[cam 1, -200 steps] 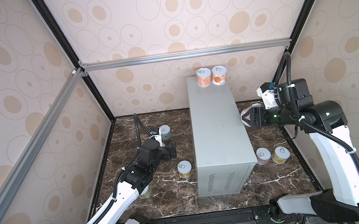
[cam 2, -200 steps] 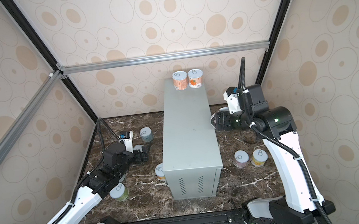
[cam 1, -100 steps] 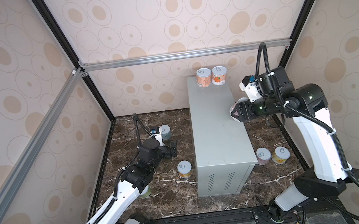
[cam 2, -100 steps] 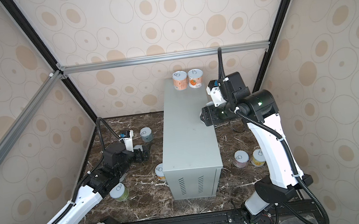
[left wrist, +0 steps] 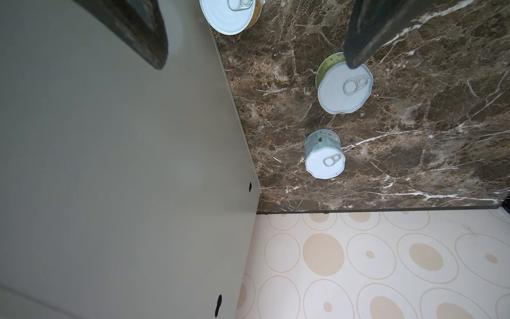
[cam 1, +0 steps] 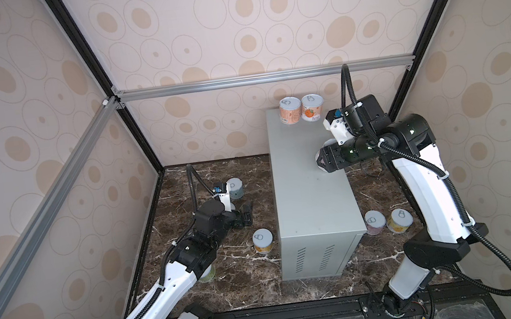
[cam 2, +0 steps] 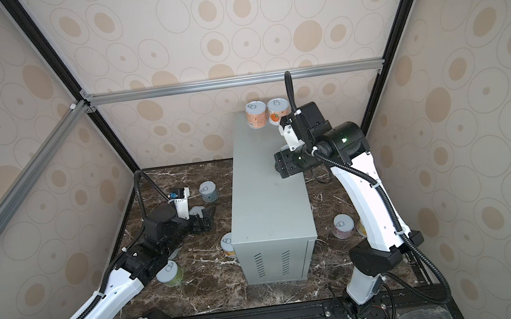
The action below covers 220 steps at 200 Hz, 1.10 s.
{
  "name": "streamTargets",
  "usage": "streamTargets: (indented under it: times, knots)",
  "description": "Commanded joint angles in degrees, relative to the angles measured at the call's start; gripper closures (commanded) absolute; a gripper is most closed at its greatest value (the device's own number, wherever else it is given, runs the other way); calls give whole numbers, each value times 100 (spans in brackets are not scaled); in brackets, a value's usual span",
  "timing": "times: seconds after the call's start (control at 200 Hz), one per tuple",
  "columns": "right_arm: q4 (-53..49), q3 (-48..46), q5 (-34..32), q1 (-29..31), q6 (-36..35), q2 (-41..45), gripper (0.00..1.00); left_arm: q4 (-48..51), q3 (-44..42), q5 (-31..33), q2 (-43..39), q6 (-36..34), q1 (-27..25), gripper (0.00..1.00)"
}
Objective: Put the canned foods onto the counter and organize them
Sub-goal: 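Carry the held pink can up over the cabinet top, then lower the pink can in front of the two orange cans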
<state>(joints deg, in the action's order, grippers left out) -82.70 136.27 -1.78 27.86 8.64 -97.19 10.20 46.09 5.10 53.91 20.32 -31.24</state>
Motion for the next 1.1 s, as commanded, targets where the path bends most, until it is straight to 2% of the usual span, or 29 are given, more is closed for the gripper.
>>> streamTargets:
  times: [0.0, 0.075, 0.225, 0.52, 0.775, 0.94, 1.095]
  knots:
    - [-51, 109, -263, 101, -65, -149, 28, -132, -6, -66, -173, 78, 53, 1]
    - [-18, 145, -330, 116, -65, -187, 21, -131, -3, -62, -213, 60, 48, 1]
    - [124, 172, -416, 123, -42, -203, 13, -122, 2, -84, -218, 61, 46, 1]
    - [553, 4, -523, 122, 10, 84, 5, -113, 16, -51, -230, 46, 46, 1]
    - [1584, -1433, -683, 124, 169, 1034, 5, -119, 6, -19, -256, 35, 48, 1]
    - [2261, -2442, -644, 128, 399, 1626, 8, -123, 6, -18, -232, 41, 53, 1]
    - [2646, -2912, -633, 124, 531, 1852, 13, -120, 0, -27, -222, 44, 53, 1]
